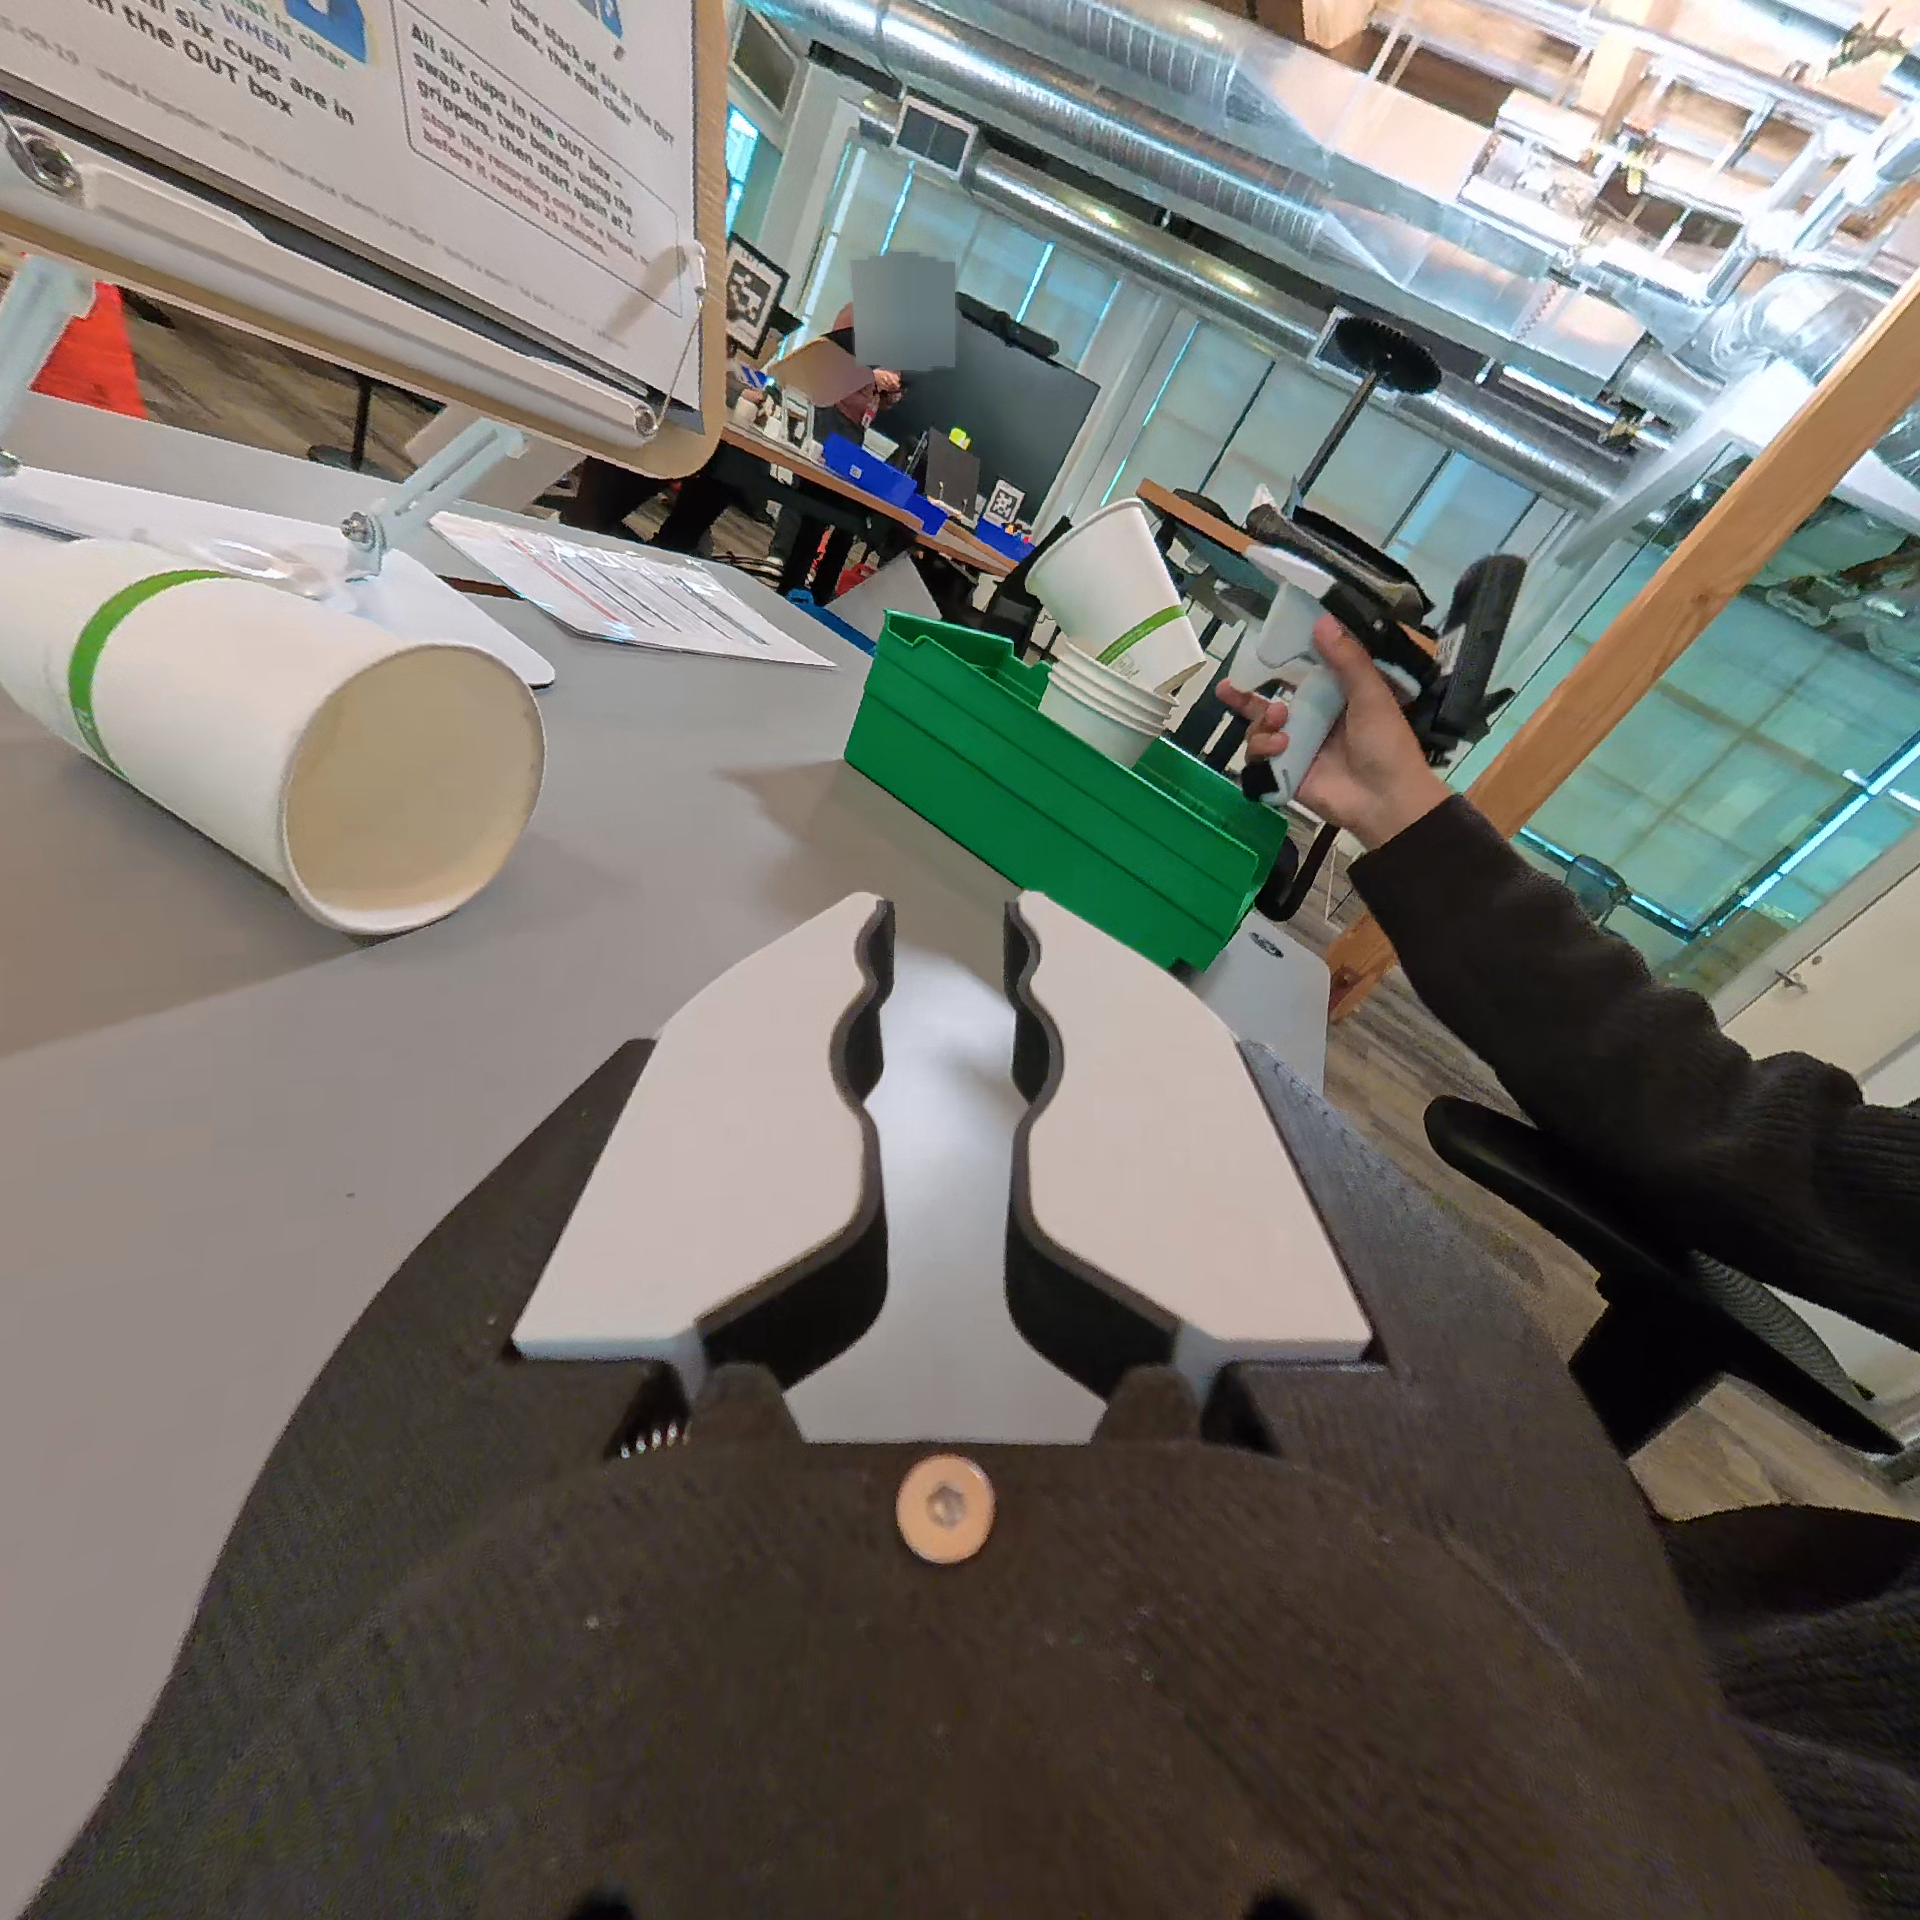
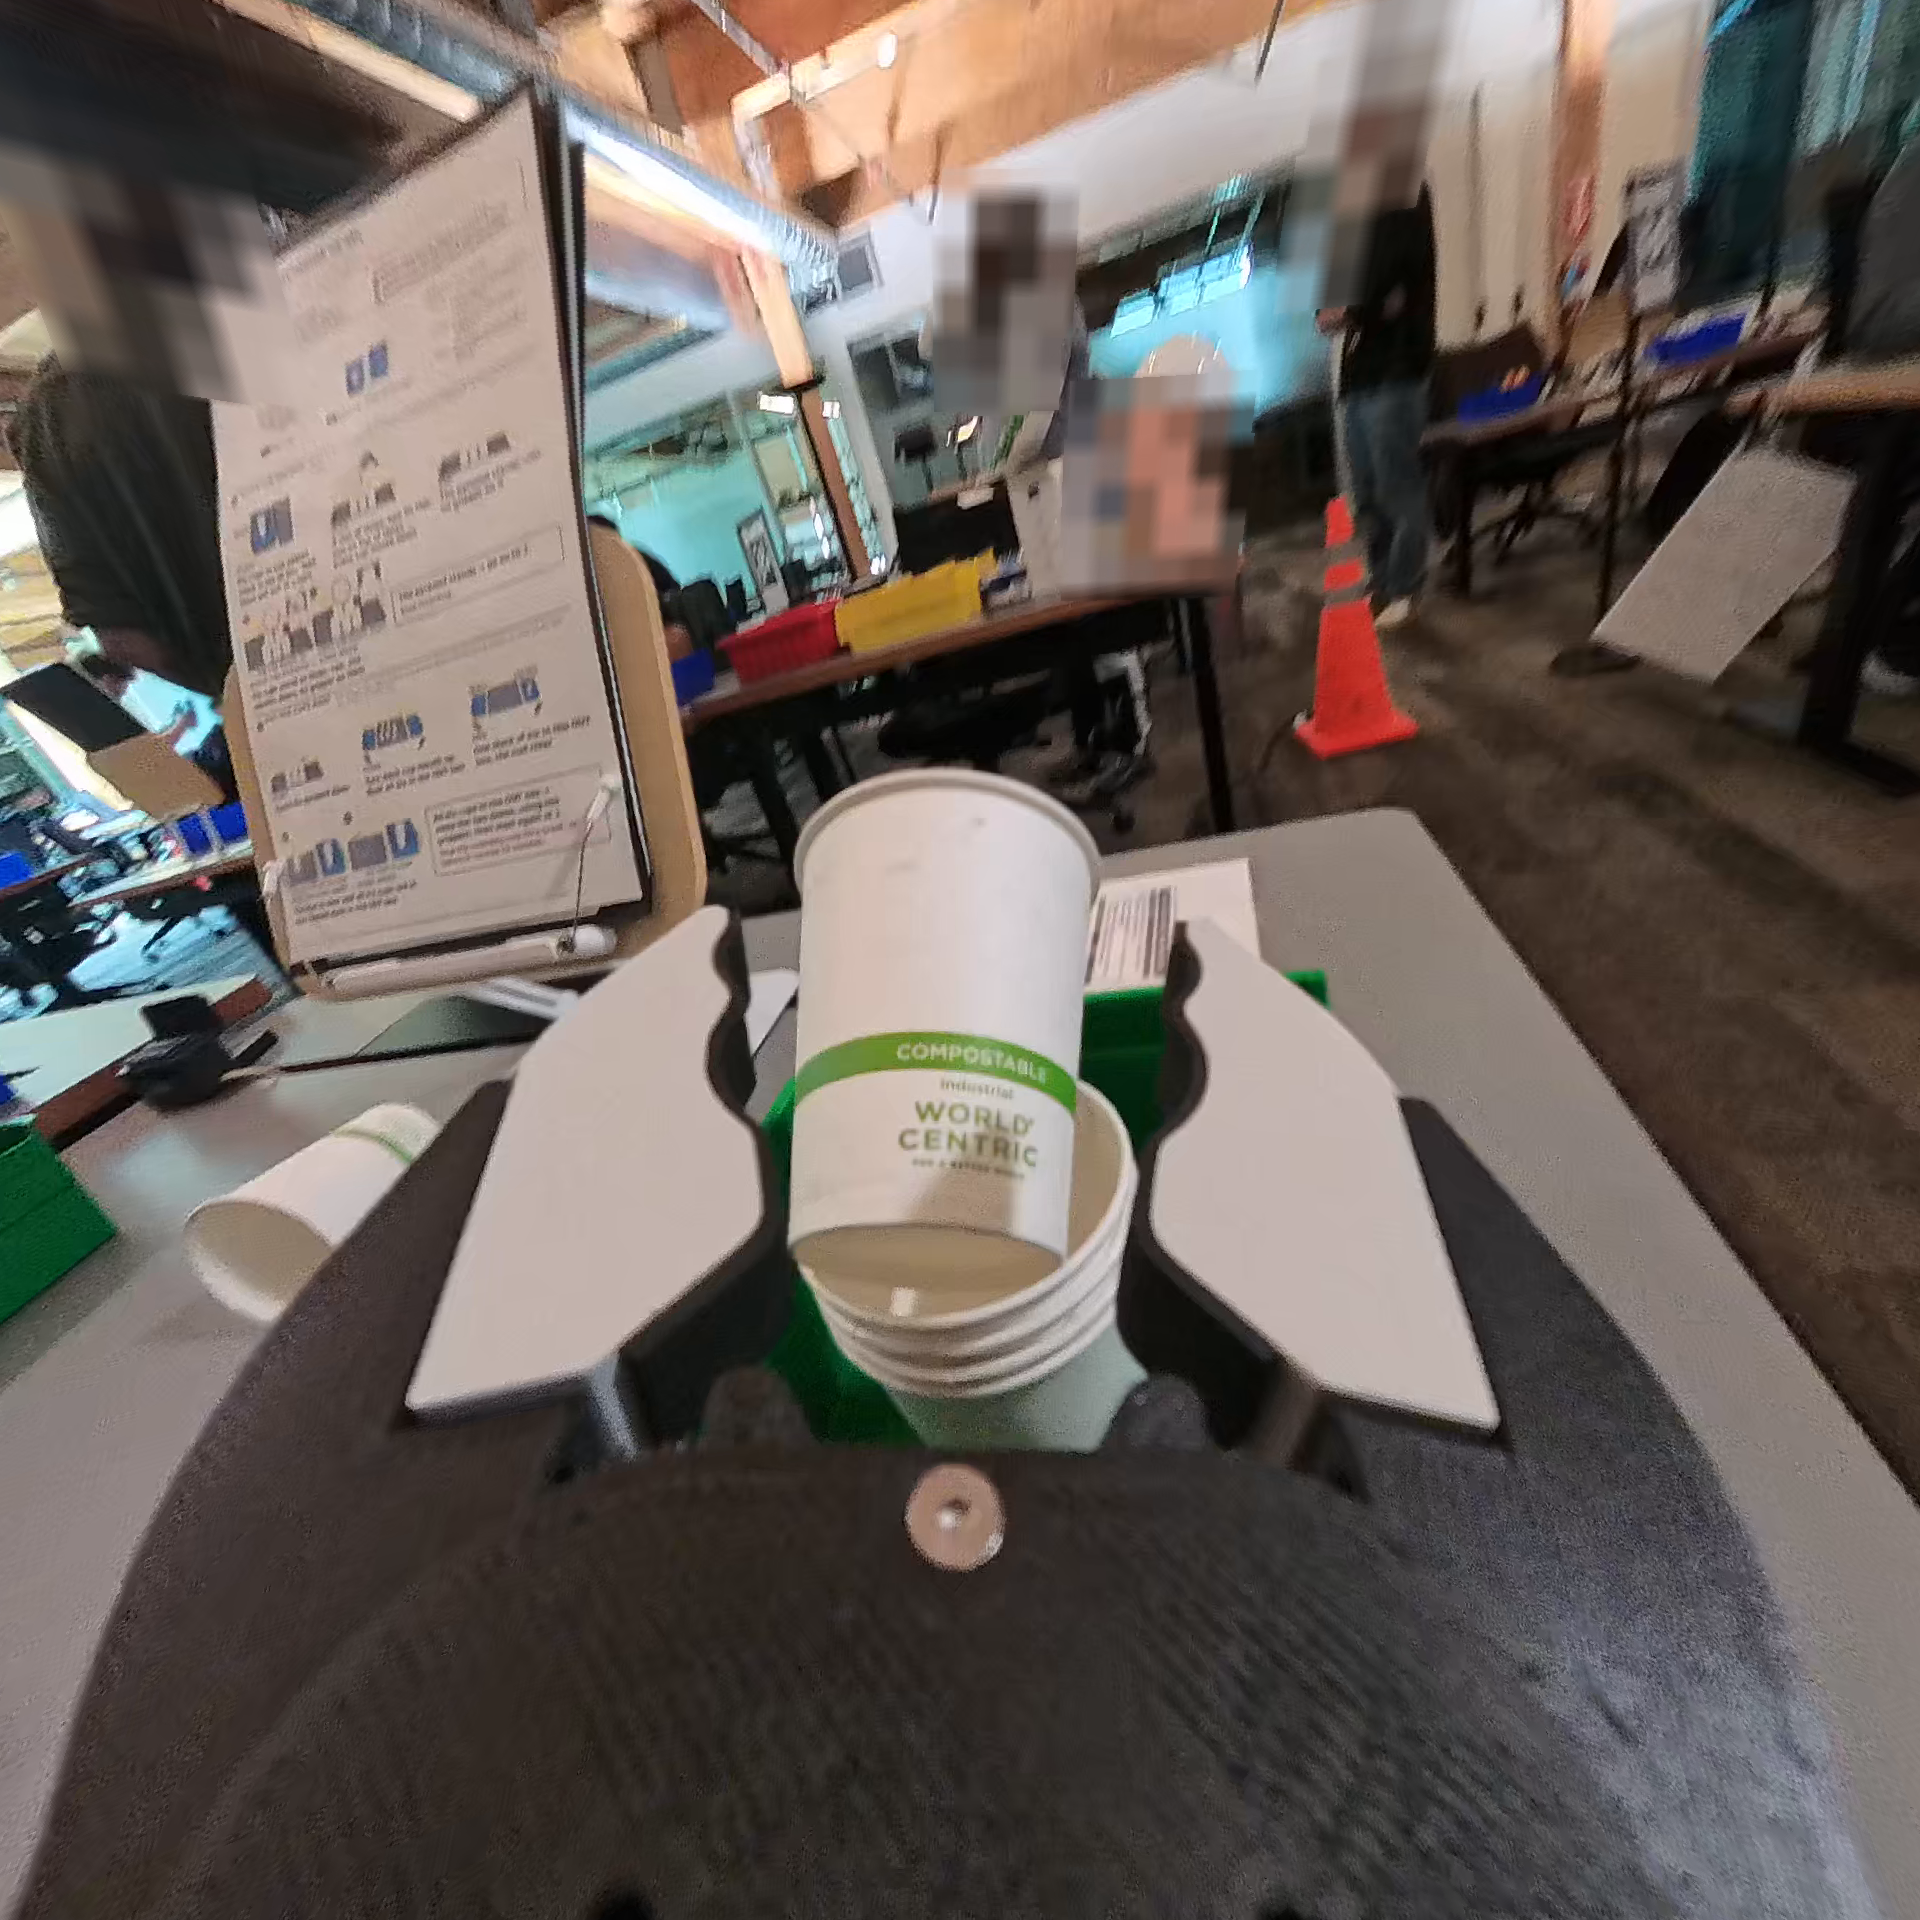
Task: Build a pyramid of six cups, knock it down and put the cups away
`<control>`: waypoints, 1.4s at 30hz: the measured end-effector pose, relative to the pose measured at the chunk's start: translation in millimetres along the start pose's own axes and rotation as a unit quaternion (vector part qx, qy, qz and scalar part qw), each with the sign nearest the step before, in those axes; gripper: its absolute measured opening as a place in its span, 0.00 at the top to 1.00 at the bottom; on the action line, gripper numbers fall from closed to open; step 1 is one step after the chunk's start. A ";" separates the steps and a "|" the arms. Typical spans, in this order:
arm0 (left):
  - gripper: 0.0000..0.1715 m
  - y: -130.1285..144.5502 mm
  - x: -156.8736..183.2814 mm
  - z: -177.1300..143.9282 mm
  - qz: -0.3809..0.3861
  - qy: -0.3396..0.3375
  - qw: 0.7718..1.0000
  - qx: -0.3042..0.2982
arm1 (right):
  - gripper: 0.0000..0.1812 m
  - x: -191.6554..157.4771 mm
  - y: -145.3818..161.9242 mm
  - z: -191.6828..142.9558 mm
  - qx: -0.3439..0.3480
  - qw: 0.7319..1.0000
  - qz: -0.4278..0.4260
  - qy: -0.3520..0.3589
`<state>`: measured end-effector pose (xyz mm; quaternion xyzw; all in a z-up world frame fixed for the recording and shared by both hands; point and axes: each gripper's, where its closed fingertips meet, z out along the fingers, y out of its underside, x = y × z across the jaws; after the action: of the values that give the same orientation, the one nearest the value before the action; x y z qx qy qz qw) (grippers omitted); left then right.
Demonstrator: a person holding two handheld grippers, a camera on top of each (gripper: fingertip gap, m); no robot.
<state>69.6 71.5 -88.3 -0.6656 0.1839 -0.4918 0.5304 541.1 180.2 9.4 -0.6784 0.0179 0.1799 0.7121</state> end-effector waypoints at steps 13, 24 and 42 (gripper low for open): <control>0.87 22.9 1.1 -12.6 0.023 -0.022 0.998 -0.050 | 0.44 -1.6 24.9 25.0 -0.148 0.988 -0.040 -0.013; 0.89 22.3 5.5 -60.1 0.079 -0.101 0.991 -0.034 | 0.49 -14.1 34.0 53.9 -0.249 0.967 -0.059 -0.007; 0.88 28.2 4.4 -71.8 0.080 -0.117 0.989 -0.043 | 0.54 -29.3 1.4 70.5 -0.141 0.985 -0.093 -0.032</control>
<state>18.4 19.9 -114.7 -0.7239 0.1942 -0.3577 0.5570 497.9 242.0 21.5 -0.7647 -0.0937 0.1350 0.6231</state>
